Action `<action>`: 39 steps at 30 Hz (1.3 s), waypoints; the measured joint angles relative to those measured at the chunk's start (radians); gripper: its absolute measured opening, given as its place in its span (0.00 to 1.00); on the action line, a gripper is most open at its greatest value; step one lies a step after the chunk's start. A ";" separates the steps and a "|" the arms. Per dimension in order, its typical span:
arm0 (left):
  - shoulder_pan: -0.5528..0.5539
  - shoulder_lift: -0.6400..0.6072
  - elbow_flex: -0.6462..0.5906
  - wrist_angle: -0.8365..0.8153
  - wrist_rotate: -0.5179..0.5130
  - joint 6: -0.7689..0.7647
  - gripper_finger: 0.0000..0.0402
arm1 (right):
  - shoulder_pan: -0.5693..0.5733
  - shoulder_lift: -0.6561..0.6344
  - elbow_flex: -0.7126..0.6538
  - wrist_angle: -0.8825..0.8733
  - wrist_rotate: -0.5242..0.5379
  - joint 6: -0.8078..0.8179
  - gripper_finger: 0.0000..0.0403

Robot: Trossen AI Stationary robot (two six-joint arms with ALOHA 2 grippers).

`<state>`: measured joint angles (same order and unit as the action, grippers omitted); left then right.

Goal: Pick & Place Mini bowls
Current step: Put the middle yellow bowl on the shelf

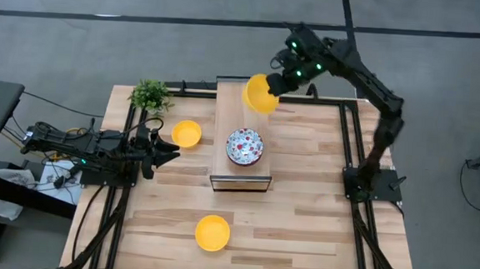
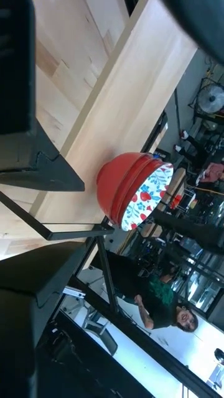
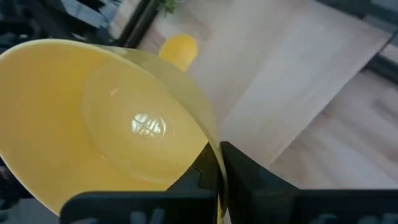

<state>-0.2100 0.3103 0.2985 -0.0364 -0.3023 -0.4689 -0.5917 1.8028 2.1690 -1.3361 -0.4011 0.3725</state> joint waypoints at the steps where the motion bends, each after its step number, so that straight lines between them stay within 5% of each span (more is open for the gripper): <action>1: 0.000 0.000 0.000 0.000 0.000 0.000 0.35 | -0.008 0.042 0.071 -0.049 0.001 -0.016 0.00; 3: 0.000 0.000 0.000 0.000 0.000 0.000 0.35 | -0.020 0.124 0.191 -0.133 0.008 -0.050 0.00; 8: 0.000 0.001 0.000 0.002 0.000 0.000 0.35 | -0.045 0.148 0.107 -0.099 -0.022 -0.063 0.00; 20: 0.000 0.019 0.000 0.027 -0.008 0.000 0.35 | -0.061 0.275 0.180 -0.088 0.062 -0.119 0.00; 25: 0.001 0.068 0.000 0.200 -0.140 0.022 0.35 | -0.038 0.277 0.187 -0.047 0.064 -0.120 0.00; 32: 0.064 0.262 0.044 0.564 -0.249 0.205 0.35 | 0.031 0.277 0.187 0.144 0.144 -0.135 0.00; 39: 0.149 0.525 0.268 0.576 -0.252 0.455 0.35 | 0.122 0.277 0.187 0.422 0.353 -0.189 0.00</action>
<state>-0.0614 0.8351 0.5661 0.5397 -0.5539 -0.0143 -0.4696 2.0800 2.3562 -0.9137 -0.0483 0.1836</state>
